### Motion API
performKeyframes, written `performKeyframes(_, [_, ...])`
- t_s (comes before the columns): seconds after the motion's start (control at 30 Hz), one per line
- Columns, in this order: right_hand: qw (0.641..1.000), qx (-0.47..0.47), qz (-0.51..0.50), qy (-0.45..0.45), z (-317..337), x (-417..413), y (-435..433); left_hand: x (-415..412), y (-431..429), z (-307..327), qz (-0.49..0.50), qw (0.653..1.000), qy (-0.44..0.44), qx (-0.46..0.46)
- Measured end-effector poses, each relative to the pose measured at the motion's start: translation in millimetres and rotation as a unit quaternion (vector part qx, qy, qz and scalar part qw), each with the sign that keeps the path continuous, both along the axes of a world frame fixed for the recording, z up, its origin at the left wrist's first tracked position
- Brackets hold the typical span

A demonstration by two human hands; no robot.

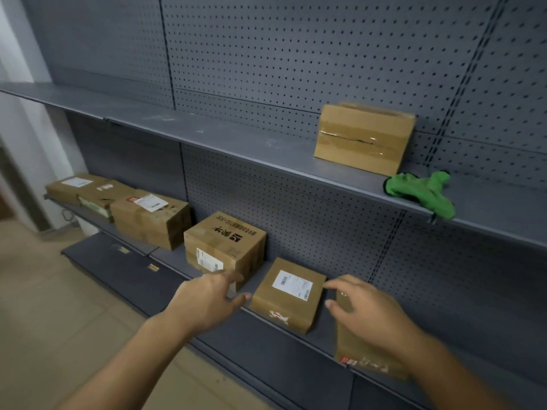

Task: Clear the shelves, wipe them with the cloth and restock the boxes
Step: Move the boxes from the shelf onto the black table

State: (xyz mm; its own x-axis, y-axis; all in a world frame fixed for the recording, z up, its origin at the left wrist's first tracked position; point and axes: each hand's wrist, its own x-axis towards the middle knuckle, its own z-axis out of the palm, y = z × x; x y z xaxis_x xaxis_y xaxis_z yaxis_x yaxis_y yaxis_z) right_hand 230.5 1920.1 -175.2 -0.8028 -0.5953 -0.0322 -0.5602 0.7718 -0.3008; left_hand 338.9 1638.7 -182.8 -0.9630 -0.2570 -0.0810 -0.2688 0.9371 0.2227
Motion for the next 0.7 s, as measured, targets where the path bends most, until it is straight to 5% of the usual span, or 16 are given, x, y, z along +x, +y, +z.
performKeyframes(0.33, [0.998, -0.032, 0.048, 0.038, 41.0, -62.1, -39.2, -77.9, -14.0, 41.8, -0.031, 0.997, 0.072, -0.023])
performKeyframes(0.7, [0.984, -0.128, -0.011, 0.119, 129.6, -112.3, -59.2, -175.6, -37.8, 128.3, -0.108, 0.965, 0.216, 0.106])
